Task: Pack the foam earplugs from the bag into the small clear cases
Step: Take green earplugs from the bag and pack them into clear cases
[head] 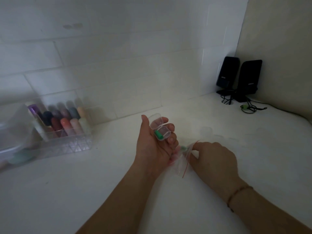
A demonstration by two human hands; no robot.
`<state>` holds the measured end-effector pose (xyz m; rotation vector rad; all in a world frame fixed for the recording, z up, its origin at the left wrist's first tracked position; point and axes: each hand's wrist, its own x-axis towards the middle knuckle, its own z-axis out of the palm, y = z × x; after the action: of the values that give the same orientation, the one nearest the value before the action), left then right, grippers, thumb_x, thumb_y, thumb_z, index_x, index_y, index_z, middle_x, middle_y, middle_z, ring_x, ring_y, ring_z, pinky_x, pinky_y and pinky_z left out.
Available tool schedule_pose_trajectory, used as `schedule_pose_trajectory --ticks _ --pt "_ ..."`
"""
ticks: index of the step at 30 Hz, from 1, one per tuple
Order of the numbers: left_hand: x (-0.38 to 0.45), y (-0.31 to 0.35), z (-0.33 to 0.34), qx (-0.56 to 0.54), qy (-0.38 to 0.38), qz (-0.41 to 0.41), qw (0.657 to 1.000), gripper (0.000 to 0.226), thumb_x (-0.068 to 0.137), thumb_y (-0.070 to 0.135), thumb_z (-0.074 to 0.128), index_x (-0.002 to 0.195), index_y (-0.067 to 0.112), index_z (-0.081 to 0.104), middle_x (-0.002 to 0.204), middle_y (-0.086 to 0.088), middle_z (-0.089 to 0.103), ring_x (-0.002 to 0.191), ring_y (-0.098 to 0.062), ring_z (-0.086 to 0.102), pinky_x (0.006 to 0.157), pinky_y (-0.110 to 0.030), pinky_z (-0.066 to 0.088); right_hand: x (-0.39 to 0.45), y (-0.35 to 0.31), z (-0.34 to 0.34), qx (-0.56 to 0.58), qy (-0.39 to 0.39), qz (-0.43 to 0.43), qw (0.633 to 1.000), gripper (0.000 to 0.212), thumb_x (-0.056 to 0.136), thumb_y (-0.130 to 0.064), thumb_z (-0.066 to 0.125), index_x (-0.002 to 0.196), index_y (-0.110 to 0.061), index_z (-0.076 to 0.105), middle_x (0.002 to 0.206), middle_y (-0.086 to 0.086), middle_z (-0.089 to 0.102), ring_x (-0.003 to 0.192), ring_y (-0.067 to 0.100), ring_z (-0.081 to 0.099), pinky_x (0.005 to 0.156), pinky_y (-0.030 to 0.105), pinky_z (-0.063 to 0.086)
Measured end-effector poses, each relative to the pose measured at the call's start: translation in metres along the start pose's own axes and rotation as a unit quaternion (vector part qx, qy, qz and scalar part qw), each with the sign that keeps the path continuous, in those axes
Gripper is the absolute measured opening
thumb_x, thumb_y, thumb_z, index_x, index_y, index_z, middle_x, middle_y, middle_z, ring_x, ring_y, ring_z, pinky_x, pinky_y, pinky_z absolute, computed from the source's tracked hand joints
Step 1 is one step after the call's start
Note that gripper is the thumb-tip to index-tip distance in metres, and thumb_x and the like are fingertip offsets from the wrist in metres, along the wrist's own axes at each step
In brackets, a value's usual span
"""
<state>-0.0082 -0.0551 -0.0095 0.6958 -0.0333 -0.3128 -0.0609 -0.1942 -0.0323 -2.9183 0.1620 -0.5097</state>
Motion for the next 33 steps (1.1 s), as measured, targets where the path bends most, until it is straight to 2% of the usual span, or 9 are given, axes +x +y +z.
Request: schedule_pose_trajectory --ticks 5,9,13,16,20,22,25,30,33 --pt "-0.001 0.001 0.002 0.010 0.002 -0.003 1.000 0.054 0.095 0.060 0.033 0.090 0.011 0.054 0.068 -0.008 0.053 0.043 -0.017 0.043 0.048 -0.021 0.033 0.002 0.007 -0.005 0.026 0.021 0.017 0.999 0.029 0.089 -0.058 0.046 0.101 -0.042 0.066 0.087 -0.013 0.069 0.088 0.012 0.062 0.064 0.024 0.037" --pt "-0.001 0.002 0.004 0.010 0.010 -0.006 1.000 0.054 0.095 0.060 0.033 0.087 0.011 0.055 0.066 -0.008 0.054 0.042 -0.016 0.041 0.049 -0.021 0.032 0.003 0.002 -0.004 0.021 0.013 0.019 1.000 0.037 0.087 -0.067 0.045 0.114 -0.047 0.062 0.104 -0.013 0.069 0.098 0.014 0.063 0.073 0.025 0.044" --pt "-0.001 0.003 0.003 0.013 0.011 -0.018 1.000 0.054 0.095 0.060 0.034 0.088 0.011 0.055 0.068 -0.008 0.055 0.043 -0.016 0.041 0.052 -0.024 0.031 0.004 -0.003 -0.002 0.005 0.001 0.022 1.000 0.031 0.089 -0.060 0.046 0.105 -0.045 0.067 0.099 -0.011 0.069 0.092 0.014 0.063 0.069 0.025 0.044" --pt "-0.001 0.004 0.005 0.017 0.004 -0.027 0.999 0.056 0.095 0.061 0.034 0.087 0.010 0.056 0.069 -0.008 0.055 0.045 -0.016 0.041 0.053 -0.026 0.030 0.005 -0.001 -0.010 0.047 -0.002 0.034 0.998 0.024 0.087 -0.057 0.050 0.097 -0.045 0.069 0.079 -0.014 0.067 0.081 0.011 0.063 0.060 0.023 0.041" --pt "-0.001 0.003 0.006 0.028 -0.005 -0.036 0.999 0.056 0.095 0.060 0.035 0.085 0.010 0.058 0.071 -0.010 0.058 0.048 -0.018 0.045 0.056 -0.028 0.033 -0.001 0.016 -0.049 0.130 -0.051 0.028 0.990 0.019 0.079 -0.056 0.060 0.073 -0.039 0.066 0.053 -0.016 0.060 0.057 0.000 0.058 0.058 0.024 0.048" --pt "0.000 0.003 0.006 0.038 -0.019 -0.040 0.998 0.057 0.095 0.060 0.035 0.084 0.010 0.059 0.072 -0.010 0.059 0.050 -0.020 0.047 0.055 -0.028 0.037 -0.005 0.020 -0.067 0.234 -0.010 0.004 0.972 0.016 0.076 -0.047 0.063 0.066 -0.034 0.065 0.055 -0.017 0.064 0.049 0.003 0.057 0.049 0.021 0.045" --pt "-0.001 0.000 0.006 0.056 -0.043 -0.040 0.997 0.058 0.095 0.060 0.034 0.086 0.009 0.060 0.075 -0.011 0.060 0.053 -0.022 0.051 0.054 -0.026 0.042 -0.008 0.013 -0.069 0.364 0.121 -0.012 0.923 0.004 0.078 -0.027 0.067 0.076 -0.031 0.068 0.069 -0.014 0.068 0.061 0.008 0.063 0.050 0.021 0.050" --pt "-0.007 -0.005 0.010 0.087 -0.088 -0.041 0.991 0.056 0.085 0.060 0.040 0.089 0.008 0.063 0.082 -0.009 0.055 0.062 -0.020 0.051 0.061 -0.029 0.043 -0.010 0.005 -0.053 0.525 0.107 -0.005 0.845 0.021 0.074 -0.002 0.076 0.078 -0.021 0.070 0.071 -0.001 0.072 0.054 0.010 0.063 0.044 0.020 0.049" --pt "-0.010 -0.009 0.010 0.099 -0.093 -0.045 0.990 0.057 0.083 0.060 0.042 0.090 0.008 0.065 0.087 -0.010 0.056 0.071 -0.021 0.053 0.070 -0.033 0.045 -0.011 0.005 -0.049 0.508 0.125 -0.040 0.851 0.023 0.073 -0.010 0.079 0.082 -0.027 0.067 0.071 -0.003 0.070 0.061 0.015 0.066 0.044 0.027 0.051"
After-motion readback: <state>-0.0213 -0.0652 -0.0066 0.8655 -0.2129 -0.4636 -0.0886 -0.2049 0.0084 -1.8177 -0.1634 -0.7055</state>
